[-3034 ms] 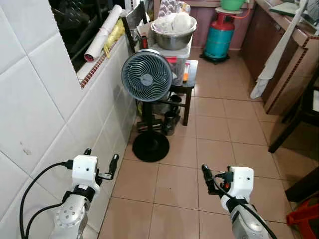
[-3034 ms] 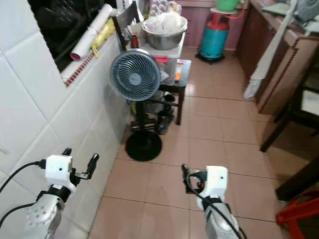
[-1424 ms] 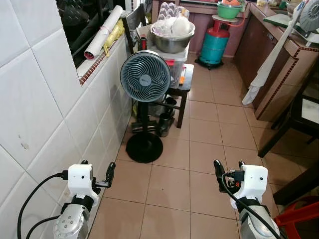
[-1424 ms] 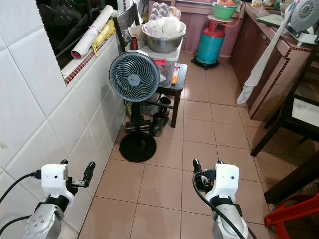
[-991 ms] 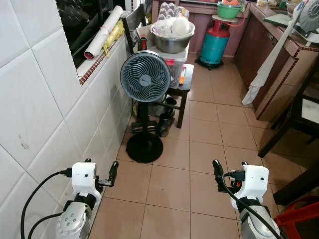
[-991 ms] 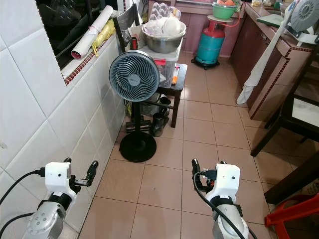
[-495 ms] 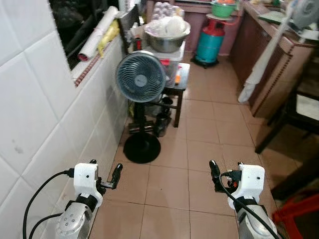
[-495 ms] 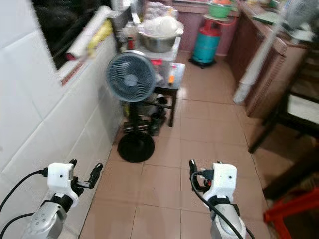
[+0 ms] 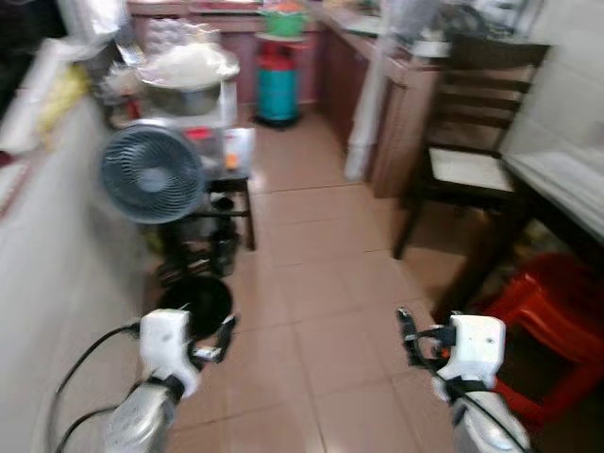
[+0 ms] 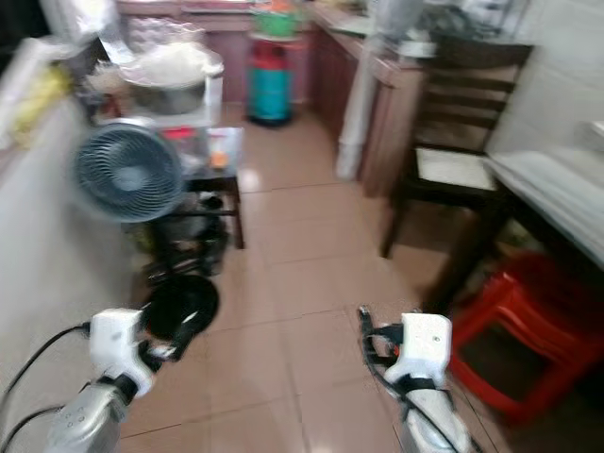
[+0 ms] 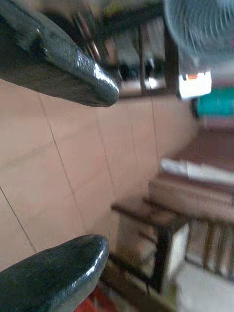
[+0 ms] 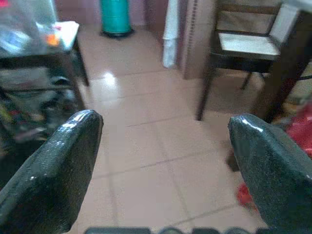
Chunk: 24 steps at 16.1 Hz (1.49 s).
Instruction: Setting the table
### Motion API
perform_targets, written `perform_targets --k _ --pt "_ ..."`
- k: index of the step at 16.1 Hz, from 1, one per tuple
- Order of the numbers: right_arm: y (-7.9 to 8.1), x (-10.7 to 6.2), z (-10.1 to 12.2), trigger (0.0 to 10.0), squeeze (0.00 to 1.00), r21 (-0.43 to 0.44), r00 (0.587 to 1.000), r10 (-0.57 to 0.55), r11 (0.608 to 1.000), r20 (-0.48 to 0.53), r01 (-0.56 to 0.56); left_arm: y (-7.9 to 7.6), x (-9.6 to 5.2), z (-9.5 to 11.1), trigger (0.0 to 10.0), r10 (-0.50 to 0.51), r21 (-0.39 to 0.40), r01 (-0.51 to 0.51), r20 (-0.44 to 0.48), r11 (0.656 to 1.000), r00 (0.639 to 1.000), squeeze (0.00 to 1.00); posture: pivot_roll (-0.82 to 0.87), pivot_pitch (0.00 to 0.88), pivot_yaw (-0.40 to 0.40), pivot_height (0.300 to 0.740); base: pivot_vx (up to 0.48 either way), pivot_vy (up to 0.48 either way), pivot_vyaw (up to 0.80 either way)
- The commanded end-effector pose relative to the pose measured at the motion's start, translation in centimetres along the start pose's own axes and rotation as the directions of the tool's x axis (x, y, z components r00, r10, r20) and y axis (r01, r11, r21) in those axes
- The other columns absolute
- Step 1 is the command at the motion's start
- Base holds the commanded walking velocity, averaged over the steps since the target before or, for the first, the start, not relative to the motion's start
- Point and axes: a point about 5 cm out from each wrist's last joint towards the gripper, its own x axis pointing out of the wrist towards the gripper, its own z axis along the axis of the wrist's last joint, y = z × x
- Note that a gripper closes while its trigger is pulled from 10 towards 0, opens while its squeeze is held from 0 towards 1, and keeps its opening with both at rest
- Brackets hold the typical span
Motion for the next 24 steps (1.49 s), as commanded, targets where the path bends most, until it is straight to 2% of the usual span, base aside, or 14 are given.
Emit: perform_targets --k 1,21,22,24 --pt "0.79 0.33 0.20 10.0 0.00 0.012 1.000 0.022 1.000 0.005 -0.022 0.88 -0.63 0.02 10.0 0.023 0.016 -0.023 -0.012 1.000 1.000 0.00 0.08 0.000 -0.037 0.740 0.386 0.000 -0.80" --pt "1.06 0.12 -0.06 10.0 0.00 0.013 1.000 0.014 1.000 -0.006 -0.014 0.14 -0.55 -0.10 10.0 -0.023 0.031 0.025 -0.045 0.999 0.999 0.00 0.07 0.000 -0.027 0.740 0.396 0.000 -0.80" --pt "0.95 0.19 -0.05 10.0 0.00 0.021 1.000 0.011 1.000 -0.004 -0.011 -0.05 -0.46 0.08 10.0 -0.033 0.086 0.036 -0.037 0.996 0.999 0.00 0.08 0.000 -0.028 0.740 0.296 0.000 -0.80" --pt "0.94 0.25 -0.02 10.0 0.00 0.023 1.000 0.009 1.000 -0.003 -0.009 0.11 -0.35 0.16 10.0 0.007 0.083 -0.004 -0.030 0.997 1.000 0.00 0.08 0.000 -0.029 0.740 0.000 0.000 -0.25"
